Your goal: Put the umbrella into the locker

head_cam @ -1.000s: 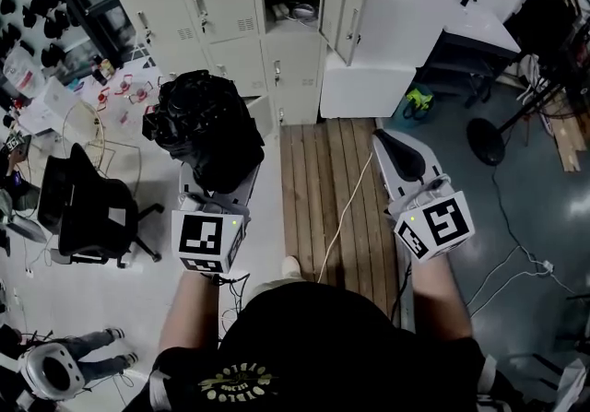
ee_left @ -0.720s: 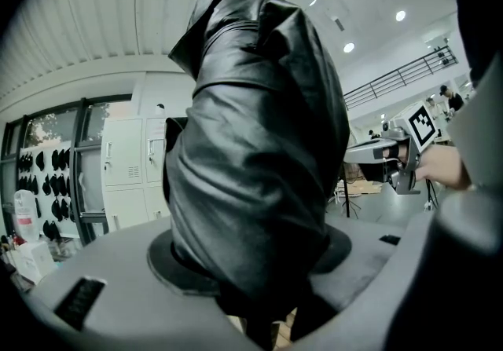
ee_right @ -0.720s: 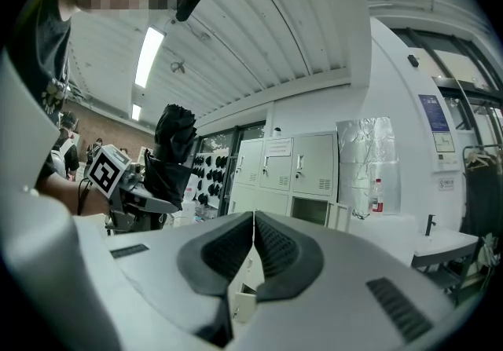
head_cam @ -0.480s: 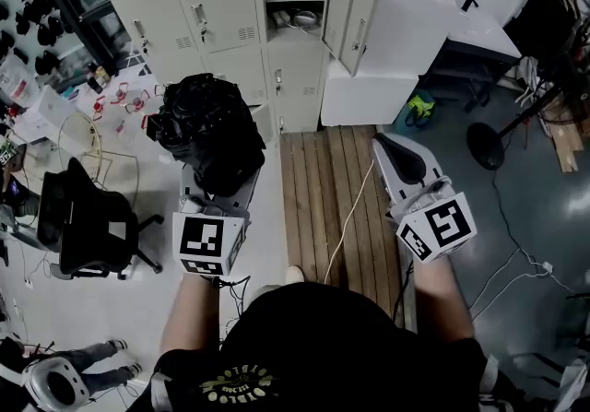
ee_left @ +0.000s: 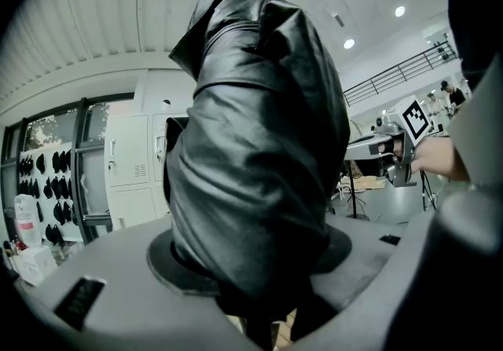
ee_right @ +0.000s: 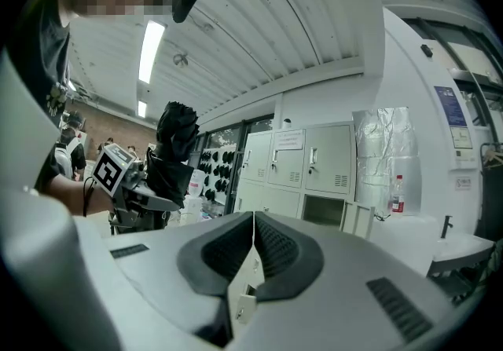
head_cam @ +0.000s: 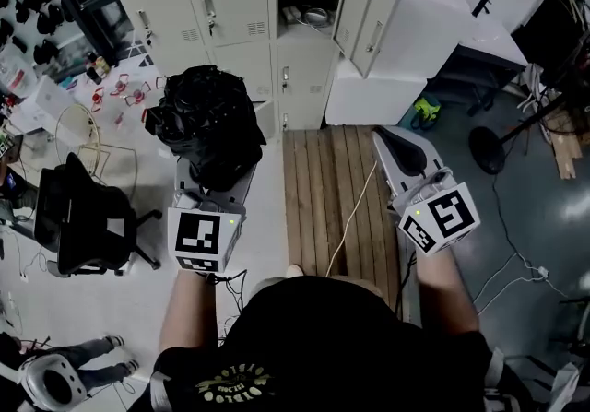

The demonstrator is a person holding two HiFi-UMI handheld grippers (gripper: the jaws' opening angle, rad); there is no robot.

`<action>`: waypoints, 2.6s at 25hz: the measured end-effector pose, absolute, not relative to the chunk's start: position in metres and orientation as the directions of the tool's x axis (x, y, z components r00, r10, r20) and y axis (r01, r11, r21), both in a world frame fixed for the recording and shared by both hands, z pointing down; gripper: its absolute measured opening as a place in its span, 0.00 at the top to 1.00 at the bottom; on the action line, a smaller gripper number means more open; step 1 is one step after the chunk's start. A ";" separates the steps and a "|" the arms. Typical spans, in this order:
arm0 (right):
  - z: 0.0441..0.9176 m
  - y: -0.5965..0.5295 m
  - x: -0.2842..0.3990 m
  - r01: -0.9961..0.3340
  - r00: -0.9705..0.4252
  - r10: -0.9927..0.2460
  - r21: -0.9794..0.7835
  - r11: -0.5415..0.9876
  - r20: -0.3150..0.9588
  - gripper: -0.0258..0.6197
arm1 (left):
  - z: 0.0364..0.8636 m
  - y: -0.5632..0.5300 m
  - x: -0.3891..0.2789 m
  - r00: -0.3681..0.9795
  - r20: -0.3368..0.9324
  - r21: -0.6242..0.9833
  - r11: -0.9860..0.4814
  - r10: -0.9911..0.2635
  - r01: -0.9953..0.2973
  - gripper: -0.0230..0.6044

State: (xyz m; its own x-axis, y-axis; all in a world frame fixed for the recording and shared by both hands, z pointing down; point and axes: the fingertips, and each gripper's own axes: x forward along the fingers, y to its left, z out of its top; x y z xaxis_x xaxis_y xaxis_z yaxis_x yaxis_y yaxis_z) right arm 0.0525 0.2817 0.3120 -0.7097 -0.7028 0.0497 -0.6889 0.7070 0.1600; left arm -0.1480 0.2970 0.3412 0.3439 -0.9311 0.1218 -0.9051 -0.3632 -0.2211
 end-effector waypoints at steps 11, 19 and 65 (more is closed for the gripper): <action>0.308 0.276 0.058 -0.715 -0.689 -0.724 0.131 0.687 0.032 0.92 | 0.340 0.291 -0.161 0.348 0.120 -0.210 -0.366 -0.930 -0.907 0.54; 0.313 0.269 0.067 -0.718 -0.686 -0.727 0.121 0.685 0.043 0.92 | 0.353 0.281 -0.151 0.367 0.144 -0.171 -0.388 -0.919 -0.906 0.53; 0.335 0.077 0.115 -0.691 -0.717 -0.695 0.077 0.719 0.057 0.92 | 0.366 0.086 -0.076 0.376 0.206 -0.145 -0.408 -0.903 -0.901 0.53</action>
